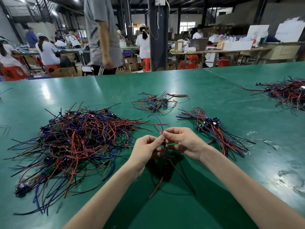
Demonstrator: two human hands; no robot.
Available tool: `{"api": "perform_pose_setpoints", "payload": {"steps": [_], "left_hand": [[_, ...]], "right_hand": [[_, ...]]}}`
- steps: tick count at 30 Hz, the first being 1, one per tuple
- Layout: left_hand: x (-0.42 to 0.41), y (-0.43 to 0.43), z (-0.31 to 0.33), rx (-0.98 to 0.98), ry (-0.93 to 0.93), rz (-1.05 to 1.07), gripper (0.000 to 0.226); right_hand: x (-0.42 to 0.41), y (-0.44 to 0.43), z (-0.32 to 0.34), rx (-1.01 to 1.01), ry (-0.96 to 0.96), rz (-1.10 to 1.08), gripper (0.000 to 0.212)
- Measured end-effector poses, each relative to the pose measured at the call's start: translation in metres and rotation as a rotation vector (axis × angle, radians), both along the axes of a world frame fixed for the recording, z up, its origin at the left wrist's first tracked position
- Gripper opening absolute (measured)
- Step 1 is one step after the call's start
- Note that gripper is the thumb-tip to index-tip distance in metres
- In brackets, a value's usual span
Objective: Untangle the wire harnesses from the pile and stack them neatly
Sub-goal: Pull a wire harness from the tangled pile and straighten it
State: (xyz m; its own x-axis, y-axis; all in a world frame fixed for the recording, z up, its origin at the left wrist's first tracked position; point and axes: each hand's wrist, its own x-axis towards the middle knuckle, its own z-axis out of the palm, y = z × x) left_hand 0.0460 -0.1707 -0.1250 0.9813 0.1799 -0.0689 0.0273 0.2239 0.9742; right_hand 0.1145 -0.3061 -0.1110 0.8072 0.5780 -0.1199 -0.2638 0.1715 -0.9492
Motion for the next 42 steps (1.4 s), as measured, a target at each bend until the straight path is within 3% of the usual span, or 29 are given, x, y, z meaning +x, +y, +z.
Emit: {"api": "perform_pose_setpoints", "payload": {"steps": [4,14,20,23,26,30,33,36,42], "left_hand": [[0.001,0.003,0.0,-0.013,-0.019,0.029,0.029],[0.005,0.008,-0.001,0.012,-0.002,0.032,0.001],[0.004,0.009,0.004,0.04,-0.019,0.023,0.008],[0.004,0.009,0.005,0.059,-0.029,0.046,0.005],[0.003,0.007,0.005,0.023,-0.043,0.071,0.005],[0.003,0.008,0.001,0.128,-0.132,0.15,0.01],[0.004,0.008,0.0,0.209,-0.193,0.205,0.009],[0.005,0.009,0.001,0.2,-0.237,0.277,0.009],[0.004,0.009,0.003,0.139,-0.282,0.285,0.011]], "right_hand": [[0.0,-0.001,0.002,0.032,-0.003,0.056,0.015],[-0.003,0.002,0.001,0.03,0.0,0.066,0.018],[-0.005,0.003,0.002,-0.001,0.018,0.063,0.023],[-0.005,0.003,0.002,-0.03,0.033,0.071,0.01],[-0.005,0.002,0.002,-0.039,0.052,0.118,0.022],[-0.007,0.003,0.002,-0.065,0.062,0.156,0.021],[-0.007,0.004,0.004,-0.077,0.057,0.128,0.005],[-0.011,0.007,0.006,-0.081,0.021,0.111,0.025],[-0.016,0.014,0.008,-0.132,-0.073,0.041,0.02]]}}
